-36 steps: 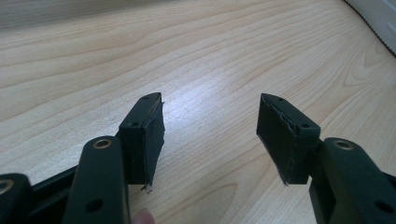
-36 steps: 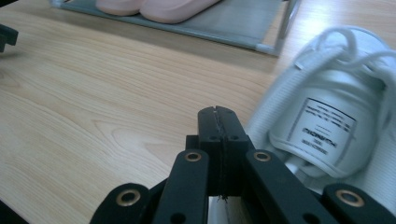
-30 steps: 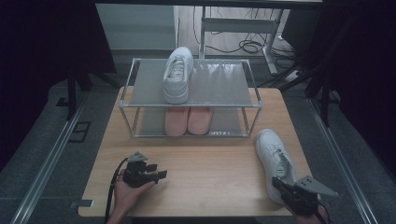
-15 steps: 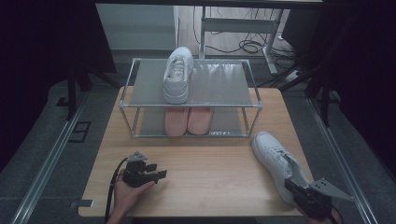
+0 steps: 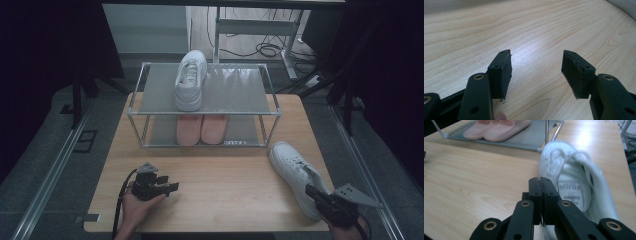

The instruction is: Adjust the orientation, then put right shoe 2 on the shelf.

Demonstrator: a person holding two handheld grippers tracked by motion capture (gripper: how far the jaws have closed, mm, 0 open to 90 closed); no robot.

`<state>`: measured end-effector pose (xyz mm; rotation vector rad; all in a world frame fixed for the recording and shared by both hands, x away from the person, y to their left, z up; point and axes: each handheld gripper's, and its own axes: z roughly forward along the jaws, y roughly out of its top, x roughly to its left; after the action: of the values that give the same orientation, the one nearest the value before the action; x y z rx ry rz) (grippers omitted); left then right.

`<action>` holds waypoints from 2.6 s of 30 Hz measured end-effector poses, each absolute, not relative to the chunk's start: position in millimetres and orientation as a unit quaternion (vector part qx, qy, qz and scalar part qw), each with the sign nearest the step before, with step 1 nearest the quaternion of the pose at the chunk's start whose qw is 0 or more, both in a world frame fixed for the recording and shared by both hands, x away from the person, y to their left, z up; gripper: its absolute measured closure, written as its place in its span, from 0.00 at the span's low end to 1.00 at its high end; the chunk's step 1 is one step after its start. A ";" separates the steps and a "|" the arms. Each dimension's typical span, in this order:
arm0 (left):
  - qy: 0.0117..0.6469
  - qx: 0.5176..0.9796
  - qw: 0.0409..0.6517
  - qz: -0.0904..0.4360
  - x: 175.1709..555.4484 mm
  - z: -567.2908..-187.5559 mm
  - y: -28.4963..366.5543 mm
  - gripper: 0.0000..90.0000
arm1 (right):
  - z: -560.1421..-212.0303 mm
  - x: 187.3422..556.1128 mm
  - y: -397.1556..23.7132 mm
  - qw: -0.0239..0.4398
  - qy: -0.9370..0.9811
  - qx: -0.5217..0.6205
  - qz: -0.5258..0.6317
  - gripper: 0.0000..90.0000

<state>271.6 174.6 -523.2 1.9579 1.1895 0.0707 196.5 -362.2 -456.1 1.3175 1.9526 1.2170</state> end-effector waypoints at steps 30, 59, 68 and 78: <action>0.473 0.780 0.409 0.027 272.4 -524.2 175.7 0.46 | -436.6 243.9 -389.0 0.221 0.714 0.480 0.459 0.73; 0.470 0.784 0.404 0.024 272.0 -526.1 172.4 0.46 | -453.0 257.0 -408.8 0.206 0.737 0.480 0.429 0.66; 0.470 0.785 0.404 0.023 271.8 -526.2 171.5 0.46 | -465.8 267.3 -408.9 0.207 0.746 0.492 0.399 0.65; 0.470 0.785 0.403 0.024 271.9 -526.6 171.3 0.46 | -472.7 275.8 -405.8 0.230 0.746 0.501 0.374 0.83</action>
<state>271.9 171.3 -526.6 1.9826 1.1884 0.0596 275.8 -405.8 -472.7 1.3771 2.0522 1.0302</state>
